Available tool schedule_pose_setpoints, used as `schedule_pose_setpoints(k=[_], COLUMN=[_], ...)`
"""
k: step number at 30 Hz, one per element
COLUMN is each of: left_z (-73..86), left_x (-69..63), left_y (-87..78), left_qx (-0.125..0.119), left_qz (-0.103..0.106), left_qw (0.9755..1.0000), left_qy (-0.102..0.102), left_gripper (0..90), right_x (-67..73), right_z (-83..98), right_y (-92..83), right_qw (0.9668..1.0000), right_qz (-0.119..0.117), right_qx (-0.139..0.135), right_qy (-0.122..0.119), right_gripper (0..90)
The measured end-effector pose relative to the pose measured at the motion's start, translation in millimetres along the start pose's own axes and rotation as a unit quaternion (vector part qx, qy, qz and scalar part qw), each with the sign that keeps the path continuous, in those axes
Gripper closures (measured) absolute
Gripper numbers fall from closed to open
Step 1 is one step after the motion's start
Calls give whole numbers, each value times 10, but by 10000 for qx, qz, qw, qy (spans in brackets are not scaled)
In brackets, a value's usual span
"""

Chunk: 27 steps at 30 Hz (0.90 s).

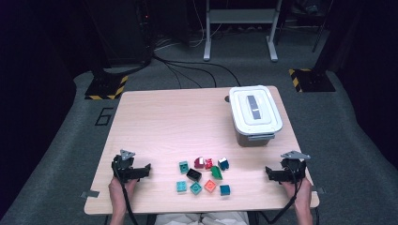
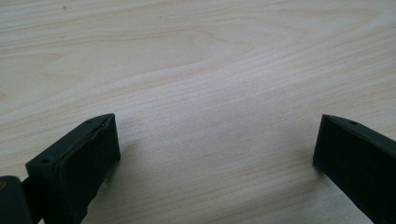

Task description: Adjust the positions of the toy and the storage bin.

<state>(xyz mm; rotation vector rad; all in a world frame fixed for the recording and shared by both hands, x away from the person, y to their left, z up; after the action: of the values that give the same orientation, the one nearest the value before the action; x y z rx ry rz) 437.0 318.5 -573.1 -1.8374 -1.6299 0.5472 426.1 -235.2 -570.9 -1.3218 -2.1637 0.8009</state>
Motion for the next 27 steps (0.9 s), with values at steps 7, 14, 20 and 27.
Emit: schedule_pose_setpoints(k=[7,14,20,27], left_z=[3,3,3,0], left_x=[-6,-6,-5,-2], left_y=[-3,-3,-2,0], left_qx=[32,30,26,5], left_qz=[14,15,14,6], left_qw=[10000,10000,10000,10000], left_qy=[-22,-24,-16,-4], left_gripper=[4,4,4,5], right_x=[15,86,158,223], right_z=[-7,-115,-218,-349], right_y=[-14,-97,-162,-261], right_qw=[9999,9998,9997,9994], right_qz=[-54,-152,-203,-284], right_qx=[99,79,109,157], right_qy=[41,102,78,80], right_gripper=[0,5,5,0])
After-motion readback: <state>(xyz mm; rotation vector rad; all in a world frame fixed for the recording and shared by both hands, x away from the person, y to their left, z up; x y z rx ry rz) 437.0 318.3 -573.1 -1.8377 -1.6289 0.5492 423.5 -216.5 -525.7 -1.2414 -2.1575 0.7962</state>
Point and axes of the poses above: each handheld gripper's, and its own axes: y roughly forward along the jaws, z roughly out of its underside, x roughly to its left, the point moved 6 cm from there along y, roughly forward along the jaws, and after that the axes turned 8 degrees about -z, right-handed, at the moved point
